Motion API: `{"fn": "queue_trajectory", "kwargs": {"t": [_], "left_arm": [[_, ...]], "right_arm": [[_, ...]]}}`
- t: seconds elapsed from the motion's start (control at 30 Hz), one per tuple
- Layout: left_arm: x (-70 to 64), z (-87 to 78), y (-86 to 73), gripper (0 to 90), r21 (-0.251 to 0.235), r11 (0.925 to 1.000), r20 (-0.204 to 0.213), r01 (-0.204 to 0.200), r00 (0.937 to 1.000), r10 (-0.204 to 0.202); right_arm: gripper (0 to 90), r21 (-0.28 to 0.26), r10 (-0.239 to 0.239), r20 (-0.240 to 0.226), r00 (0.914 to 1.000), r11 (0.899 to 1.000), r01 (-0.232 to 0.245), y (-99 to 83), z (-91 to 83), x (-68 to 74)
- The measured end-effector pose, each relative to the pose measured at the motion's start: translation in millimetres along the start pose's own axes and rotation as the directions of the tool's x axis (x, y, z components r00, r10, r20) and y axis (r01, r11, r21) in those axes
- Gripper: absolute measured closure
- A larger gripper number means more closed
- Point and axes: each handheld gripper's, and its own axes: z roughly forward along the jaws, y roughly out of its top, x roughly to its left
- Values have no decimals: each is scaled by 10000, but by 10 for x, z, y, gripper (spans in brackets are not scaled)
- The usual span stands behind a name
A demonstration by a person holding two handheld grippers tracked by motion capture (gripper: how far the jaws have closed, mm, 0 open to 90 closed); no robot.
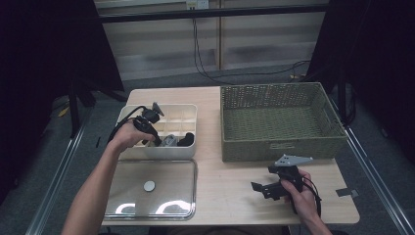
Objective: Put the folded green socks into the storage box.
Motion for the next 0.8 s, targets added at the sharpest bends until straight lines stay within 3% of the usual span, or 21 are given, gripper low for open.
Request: {"fn": "queue_trajectory", "kwargs": {"t": [0.5,0.67,0.8], "left_arm": [[47,92,-37,693,115,9998,7,170,9999,-170],[61,43,-90,673,-171,9997,70,144,9999,-143],[120,-27,-159,577,-667,9970,229,386,9990,-371]], "right_arm": [[29,-16,217,38,9998,9998,-217,-4,-10,-12],[29,-47,229,67,9997,9997,-229,-2,-7,-17],[26,-83,312,80,9995,9995,-311,1,-6,-20]]}}
